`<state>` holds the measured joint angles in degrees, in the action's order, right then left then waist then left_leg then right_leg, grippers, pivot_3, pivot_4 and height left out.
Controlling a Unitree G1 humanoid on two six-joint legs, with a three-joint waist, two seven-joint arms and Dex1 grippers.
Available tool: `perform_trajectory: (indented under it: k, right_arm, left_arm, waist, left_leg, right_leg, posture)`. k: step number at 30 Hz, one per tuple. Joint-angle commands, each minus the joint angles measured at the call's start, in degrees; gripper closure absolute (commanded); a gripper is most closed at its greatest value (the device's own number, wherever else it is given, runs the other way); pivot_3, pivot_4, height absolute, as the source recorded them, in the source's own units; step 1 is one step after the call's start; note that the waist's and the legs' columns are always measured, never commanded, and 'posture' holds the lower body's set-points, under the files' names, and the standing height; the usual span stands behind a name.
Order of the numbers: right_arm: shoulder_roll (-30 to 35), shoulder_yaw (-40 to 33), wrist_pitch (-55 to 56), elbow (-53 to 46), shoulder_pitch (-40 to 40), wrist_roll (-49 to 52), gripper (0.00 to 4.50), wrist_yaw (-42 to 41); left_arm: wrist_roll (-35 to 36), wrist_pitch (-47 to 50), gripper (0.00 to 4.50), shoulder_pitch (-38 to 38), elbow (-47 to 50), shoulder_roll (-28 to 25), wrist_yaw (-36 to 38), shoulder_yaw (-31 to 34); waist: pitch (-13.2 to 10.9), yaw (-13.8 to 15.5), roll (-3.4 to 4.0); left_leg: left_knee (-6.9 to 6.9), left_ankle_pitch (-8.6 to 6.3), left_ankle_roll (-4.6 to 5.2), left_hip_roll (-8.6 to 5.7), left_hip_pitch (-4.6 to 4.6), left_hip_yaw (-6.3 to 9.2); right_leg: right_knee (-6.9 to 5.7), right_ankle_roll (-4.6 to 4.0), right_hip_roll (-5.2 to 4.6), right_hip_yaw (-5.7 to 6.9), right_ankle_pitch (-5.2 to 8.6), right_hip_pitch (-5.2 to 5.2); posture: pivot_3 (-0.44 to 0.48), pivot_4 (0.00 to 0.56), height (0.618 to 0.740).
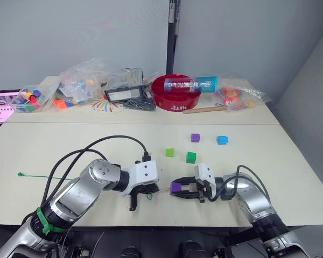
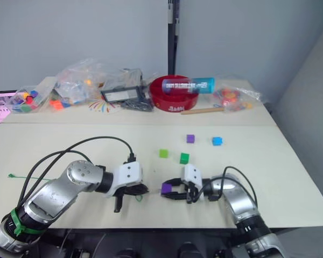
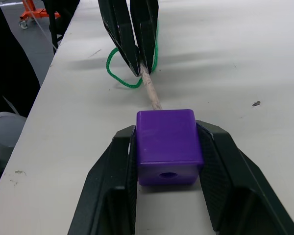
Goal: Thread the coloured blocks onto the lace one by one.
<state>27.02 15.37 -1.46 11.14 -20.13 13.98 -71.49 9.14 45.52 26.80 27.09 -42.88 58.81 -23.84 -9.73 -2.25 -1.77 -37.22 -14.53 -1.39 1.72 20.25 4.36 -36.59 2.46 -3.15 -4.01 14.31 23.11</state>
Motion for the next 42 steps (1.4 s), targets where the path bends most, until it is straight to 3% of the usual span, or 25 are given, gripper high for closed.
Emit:
perform_trajectory:
  k: [1,18,30,31,36,38,42]
  right_arm:
    - [1.20,2.42,-2.64,1.57,1.98,-3.08,3.32,0.24]
    - [1.07,3.02,-7.48,-2.21,0.82,-3.12,3.32,2.59]
    - [0.38,2.80,-8.14,-2.70,0.53,-3.86,3.32,3.69]
    - [0.40,2.72,-8.11,-2.59,0.47,-3.93,3.32,3.63]
    - [0.75,2.44,-8.30,-2.48,0.33,-4.16,3.32,3.54]
    - [1.12,2.43,-8.36,-2.50,0.45,-4.17,3.32,3.67]
    - [2.05,2.42,-8.30,-2.68,0.61,-3.91,3.32,3.84]
  left_arm:
    - [0.42,0.03,4.43,1.48,0.65,0.41,-0.11,-0.10]
    - [0.64,-1.34,4.43,3.96,-1.96,4.54,0.03,-3.35]
    - [4.92,-7.02,4.43,1.17,-7.88,13.58,1.57,0.27]
    - [4.99,-7.44,3.75,1.04,-8.38,13.69,1.83,0.79]
    - [5.01,-11.76,2.16,0.47,-9.52,10.87,4.59,3.50]
    - [6.15,-13.33,1.56,-0.17,-9.44,7.48,7.13,5.92]
    - [7.04,-15.83,1.56,-2.51,-10.07,2.18,9.42,8.99]
  waist:
    - [0.00,-0.01,0.00]
    - [0.00,-0.01,0.00]
    - [0.00,0.16,0.00]
    - [0.00,0.18,0.00]
    - [0.00,0.03,-0.01]
    - [0.00,-0.47,-0.01]
    - [0.01,-0.40,0.06]
  left_leg:
    - [0.00,0.00,0.00,0.00,0.00,0.00]
    - [0.00,0.00,0.00,-0.01,0.00,0.00]
    - [-0.02,0.00,0.00,-0.05,0.00,0.00]
    - [-0.02,0.00,0.00,-0.05,0.00,0.00]
    - [-0.02,0.01,-0.01,-0.05,-0.01,0.01]
    - [-0.02,0.01,-0.01,-0.04,-0.01,0.01]
    - [0.03,0.01,-0.01,0.00,-0.06,0.02]
  right_leg:
    - [0.00,0.00,0.00,0.00,0.00,0.00]
    - [-0.01,0.00,0.00,0.00,0.00,0.00]
    - [-0.02,-0.06,-0.05,0.01,-0.04,-0.01]
    - [-0.02,-0.06,-0.05,0.00,-0.04,-0.01]
    - [-0.03,-0.08,-0.05,0.02,-0.05,-0.02]
    - [-0.04,-0.09,-0.04,0.02,-0.06,-0.01]
    - [-0.14,-0.08,0.01,0.02,0.01,0.04]
  posture:
    - [0.000,0.150,0.731]
    - [0.000,0.150,0.731]
    - [0.000,0.150,0.731]
    - [0.000,0.150,0.731]
    - [0.000,0.150,0.731]
    - [0.000,0.150,0.731]
    - [0.000,0.150,0.731]
